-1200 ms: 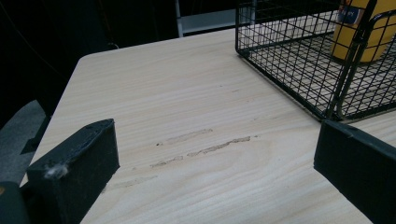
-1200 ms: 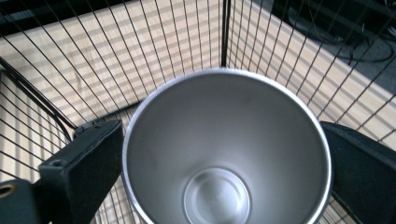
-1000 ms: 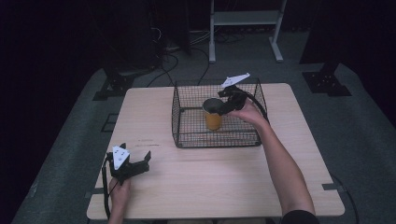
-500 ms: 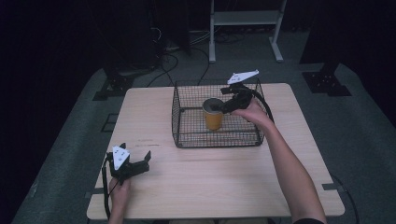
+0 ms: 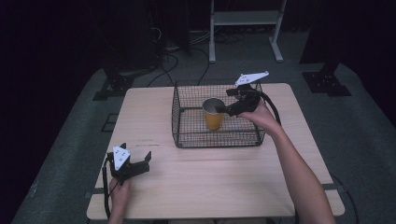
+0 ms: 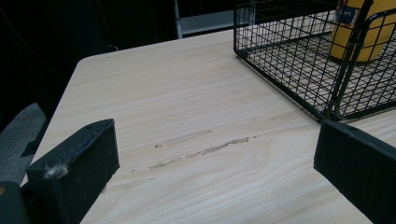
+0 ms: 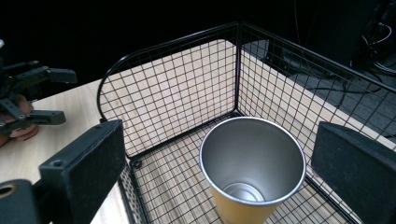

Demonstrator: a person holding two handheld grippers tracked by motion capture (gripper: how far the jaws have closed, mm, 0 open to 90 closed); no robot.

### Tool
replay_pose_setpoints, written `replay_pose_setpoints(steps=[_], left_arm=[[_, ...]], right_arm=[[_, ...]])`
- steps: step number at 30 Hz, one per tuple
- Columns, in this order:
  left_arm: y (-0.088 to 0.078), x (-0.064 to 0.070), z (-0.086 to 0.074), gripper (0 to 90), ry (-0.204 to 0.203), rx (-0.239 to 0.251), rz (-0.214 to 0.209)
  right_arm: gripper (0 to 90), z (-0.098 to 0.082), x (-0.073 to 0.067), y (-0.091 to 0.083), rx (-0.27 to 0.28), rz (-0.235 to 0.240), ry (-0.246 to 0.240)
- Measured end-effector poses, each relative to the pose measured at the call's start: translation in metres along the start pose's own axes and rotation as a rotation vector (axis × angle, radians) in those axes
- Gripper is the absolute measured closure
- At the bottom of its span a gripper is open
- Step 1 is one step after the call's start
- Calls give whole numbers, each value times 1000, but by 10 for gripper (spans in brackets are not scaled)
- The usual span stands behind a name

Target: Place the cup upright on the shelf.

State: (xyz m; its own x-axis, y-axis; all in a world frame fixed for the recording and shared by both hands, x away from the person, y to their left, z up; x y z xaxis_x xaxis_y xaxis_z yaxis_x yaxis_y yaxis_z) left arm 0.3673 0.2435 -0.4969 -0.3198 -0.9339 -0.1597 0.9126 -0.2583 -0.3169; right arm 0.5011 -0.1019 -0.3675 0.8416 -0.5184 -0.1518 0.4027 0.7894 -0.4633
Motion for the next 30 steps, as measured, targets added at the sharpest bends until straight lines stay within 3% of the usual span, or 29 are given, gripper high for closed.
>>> replay_pose_setpoints(steps=[12, 30], left_arm=[[0, 0, 0, 0, 3, -1, 0], [0, 0, 0, 0, 6, -2, 2]], right_arm=[[24, -10, -10, -32, 12, -3, -7], [24, -35, -13, -59, -5, -17, 5]])
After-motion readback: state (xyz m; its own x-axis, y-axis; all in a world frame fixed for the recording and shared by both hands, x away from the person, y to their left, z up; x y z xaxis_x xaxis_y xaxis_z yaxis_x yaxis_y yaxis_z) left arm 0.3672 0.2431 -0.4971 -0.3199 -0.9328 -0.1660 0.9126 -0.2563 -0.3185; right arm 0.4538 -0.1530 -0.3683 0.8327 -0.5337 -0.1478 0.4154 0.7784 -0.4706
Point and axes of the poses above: each handheld gripper's, and its own axes: y roughly forward along the jaws, z roughly out of its top, x roughly to its right, the point moved 7 cm from there along y, roughly forward along the jaws, and after that the axes turned 4 degrees about y, right-handed, at the moved point
